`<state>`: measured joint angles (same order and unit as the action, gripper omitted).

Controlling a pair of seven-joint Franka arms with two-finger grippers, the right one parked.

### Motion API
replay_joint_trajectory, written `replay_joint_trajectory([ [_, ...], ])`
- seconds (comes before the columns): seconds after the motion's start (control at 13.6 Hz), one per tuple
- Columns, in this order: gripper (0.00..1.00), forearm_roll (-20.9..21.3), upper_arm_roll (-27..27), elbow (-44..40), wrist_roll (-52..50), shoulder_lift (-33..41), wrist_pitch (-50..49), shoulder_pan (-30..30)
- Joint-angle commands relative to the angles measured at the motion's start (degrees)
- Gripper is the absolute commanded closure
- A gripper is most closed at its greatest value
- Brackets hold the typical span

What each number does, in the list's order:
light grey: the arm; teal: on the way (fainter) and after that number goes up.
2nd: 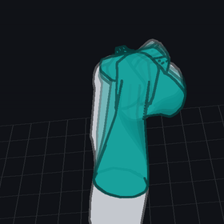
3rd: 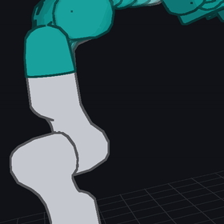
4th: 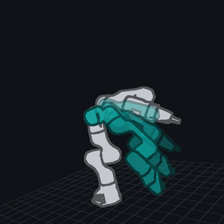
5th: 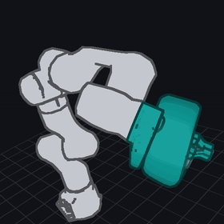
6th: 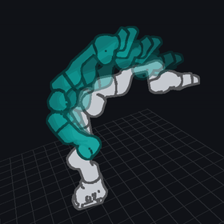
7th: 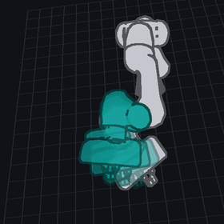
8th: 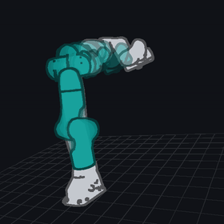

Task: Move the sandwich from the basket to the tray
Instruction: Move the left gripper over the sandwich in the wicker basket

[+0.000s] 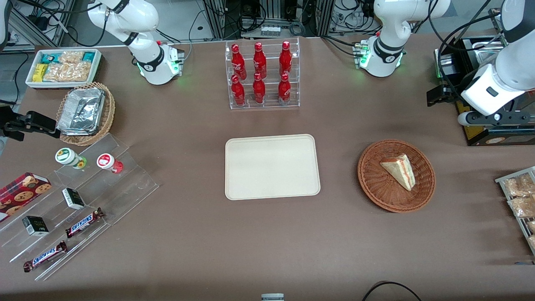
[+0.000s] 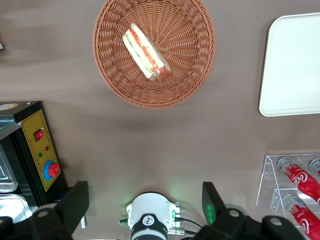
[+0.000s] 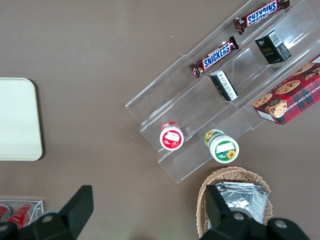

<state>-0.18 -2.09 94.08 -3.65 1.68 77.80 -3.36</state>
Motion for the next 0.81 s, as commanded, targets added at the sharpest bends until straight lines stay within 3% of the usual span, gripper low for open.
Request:
replay_joint_trajectory([
  [0.0,0.0,0.79,0.07,-0.3,1.97,0.87,-0.12,-0.42],
  [0.22,0.0,1.49,0.07,1.45,1.9,0.43,2.78,-0.33],
  [0.74,0.0,2.55,0.16,14.8,0.93,-0.1,17.53,-0.24],
])
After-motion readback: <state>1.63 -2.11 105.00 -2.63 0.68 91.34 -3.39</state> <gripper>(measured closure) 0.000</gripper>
